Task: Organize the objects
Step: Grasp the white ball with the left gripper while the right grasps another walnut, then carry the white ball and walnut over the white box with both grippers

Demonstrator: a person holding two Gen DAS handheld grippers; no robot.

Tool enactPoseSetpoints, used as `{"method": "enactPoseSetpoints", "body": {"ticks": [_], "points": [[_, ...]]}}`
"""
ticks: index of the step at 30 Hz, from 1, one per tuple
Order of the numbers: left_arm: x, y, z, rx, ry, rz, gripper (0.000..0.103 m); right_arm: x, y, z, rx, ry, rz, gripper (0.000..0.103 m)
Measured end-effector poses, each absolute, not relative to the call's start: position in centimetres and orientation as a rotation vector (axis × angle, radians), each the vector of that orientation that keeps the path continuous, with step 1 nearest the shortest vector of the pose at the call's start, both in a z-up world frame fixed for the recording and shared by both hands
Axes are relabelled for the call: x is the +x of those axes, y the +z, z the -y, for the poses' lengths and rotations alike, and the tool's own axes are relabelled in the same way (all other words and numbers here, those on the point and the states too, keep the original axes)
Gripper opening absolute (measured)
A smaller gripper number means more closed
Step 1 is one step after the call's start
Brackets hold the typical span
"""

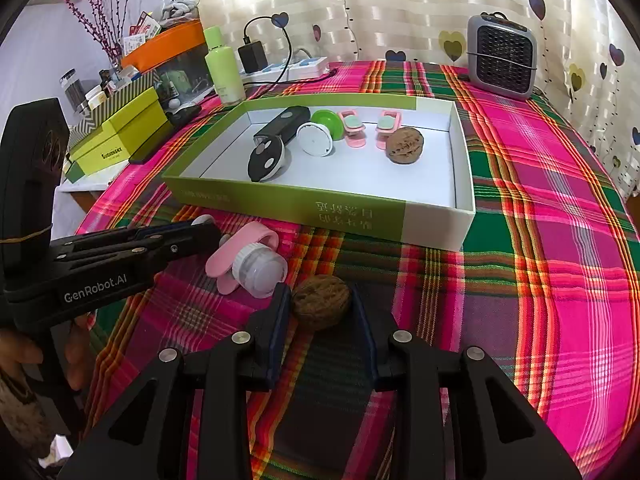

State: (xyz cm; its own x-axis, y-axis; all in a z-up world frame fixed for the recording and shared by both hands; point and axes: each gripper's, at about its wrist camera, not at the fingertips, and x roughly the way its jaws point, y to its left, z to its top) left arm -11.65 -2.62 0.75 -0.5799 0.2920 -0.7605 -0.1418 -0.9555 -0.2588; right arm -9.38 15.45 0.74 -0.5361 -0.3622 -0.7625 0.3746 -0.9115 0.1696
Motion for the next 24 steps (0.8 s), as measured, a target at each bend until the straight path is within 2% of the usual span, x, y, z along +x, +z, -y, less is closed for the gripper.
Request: {"method": "enactPoseSetpoints", "body": {"ticks": [24], "points": [[-11.10,1.58,2.67,-1.261,2.634,0.203,0.020,-9.34,1.41,-15.28,1.173,-2.450,-0.046,0.032]]}}
